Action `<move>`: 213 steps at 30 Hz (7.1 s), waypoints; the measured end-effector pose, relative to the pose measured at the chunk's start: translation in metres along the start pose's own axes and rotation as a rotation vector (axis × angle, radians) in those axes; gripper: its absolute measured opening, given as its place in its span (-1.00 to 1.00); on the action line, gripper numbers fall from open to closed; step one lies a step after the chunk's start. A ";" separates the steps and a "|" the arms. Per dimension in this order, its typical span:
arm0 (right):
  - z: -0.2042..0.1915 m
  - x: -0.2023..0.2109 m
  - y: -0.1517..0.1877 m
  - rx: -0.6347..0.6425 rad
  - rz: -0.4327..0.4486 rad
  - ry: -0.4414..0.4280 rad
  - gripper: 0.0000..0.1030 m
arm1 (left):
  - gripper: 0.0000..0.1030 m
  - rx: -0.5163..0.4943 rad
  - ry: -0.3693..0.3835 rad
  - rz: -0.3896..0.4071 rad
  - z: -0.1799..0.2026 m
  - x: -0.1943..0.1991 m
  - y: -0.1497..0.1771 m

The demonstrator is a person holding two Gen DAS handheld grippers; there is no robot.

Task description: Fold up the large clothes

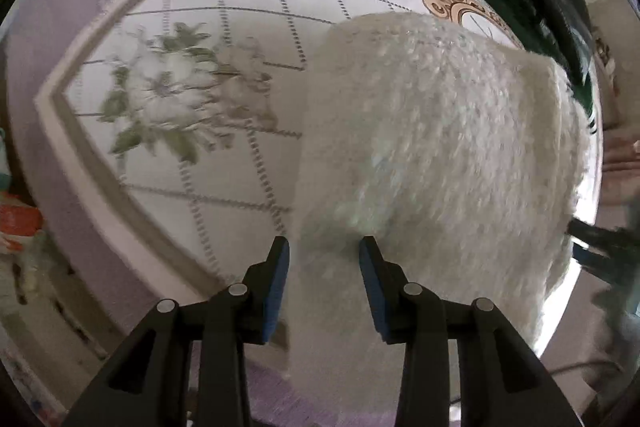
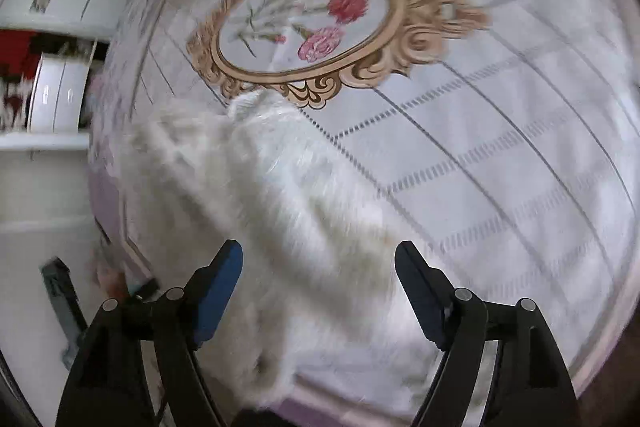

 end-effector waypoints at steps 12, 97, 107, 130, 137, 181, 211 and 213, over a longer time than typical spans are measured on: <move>0.019 -0.043 0.033 -0.166 -0.172 -0.281 0.04 | -0.36 -0.048 0.161 0.030 -0.014 0.014 -0.014; -0.142 0.339 -0.112 -0.158 0.633 0.643 0.99 | 0.96 -0.581 0.126 0.552 0.319 0.232 -0.267; -0.256 0.447 0.053 -0.142 0.735 0.747 0.99 | 0.99 -0.646 0.111 0.590 0.291 0.346 -0.161; -0.404 0.602 0.311 -0.083 0.956 0.715 0.99 | 0.99 -0.667 0.092 0.690 0.225 0.515 -0.014; -0.418 0.617 0.334 -0.056 0.970 0.720 0.99 | 0.99 -0.647 0.094 0.688 0.218 0.526 -0.004; -0.420 0.629 0.323 -0.013 0.985 0.672 1.00 | 0.99 -0.603 0.077 0.755 0.211 0.541 -0.009; -0.426 0.632 0.316 -0.005 0.982 0.663 1.00 | 0.99 -0.594 0.066 0.763 0.208 0.547 -0.015; -0.427 0.632 0.317 -0.007 0.983 0.662 1.00 | 0.99 -0.591 0.065 0.763 0.208 0.547 -0.017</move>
Point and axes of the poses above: each gripper's, at about its wrist camera, not at the fingertips, and x roughly against the way its jaws point, z to its right, y to its underside, the point moved 1 cm from there along -x, roughly the way its jaws point
